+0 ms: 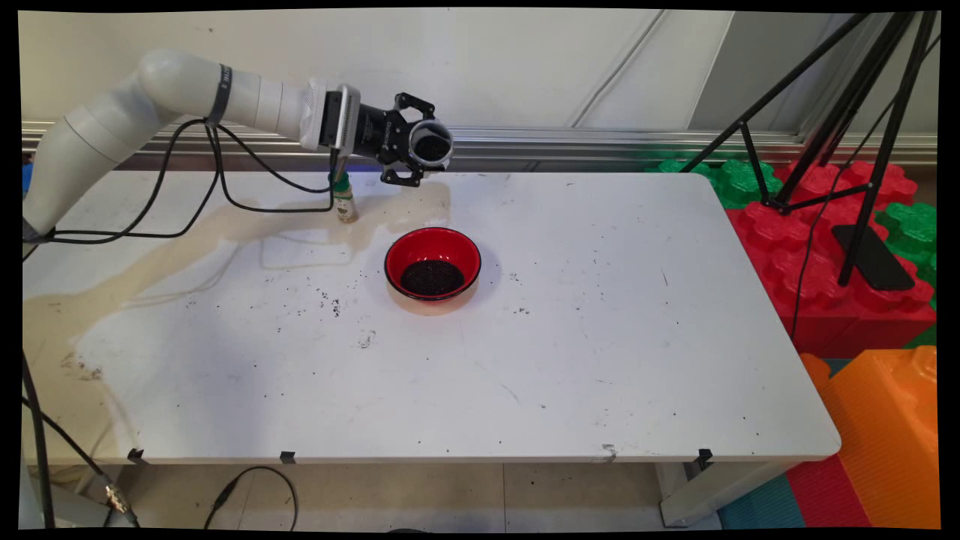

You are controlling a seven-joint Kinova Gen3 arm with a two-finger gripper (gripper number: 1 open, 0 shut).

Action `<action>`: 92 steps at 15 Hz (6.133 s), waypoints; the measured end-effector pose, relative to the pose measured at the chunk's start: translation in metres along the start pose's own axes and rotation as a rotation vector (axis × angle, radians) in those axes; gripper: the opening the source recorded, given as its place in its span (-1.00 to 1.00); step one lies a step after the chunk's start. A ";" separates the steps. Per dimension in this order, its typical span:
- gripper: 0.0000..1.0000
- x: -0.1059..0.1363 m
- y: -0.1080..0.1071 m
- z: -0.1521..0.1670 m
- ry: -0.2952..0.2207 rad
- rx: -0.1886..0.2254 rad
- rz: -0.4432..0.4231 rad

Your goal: Pour the black seasoning powder in the red bowl

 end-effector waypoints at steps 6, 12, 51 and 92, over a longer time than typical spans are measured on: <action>-1.00 0.005 0.007 0.007 -0.020 -0.011 0.110; -1.00 0.010 0.013 0.012 -0.028 -0.018 0.195; -1.00 0.029 0.035 0.019 -0.036 0.019 0.820; -1.00 0.050 0.040 0.012 -0.016 0.090 1.135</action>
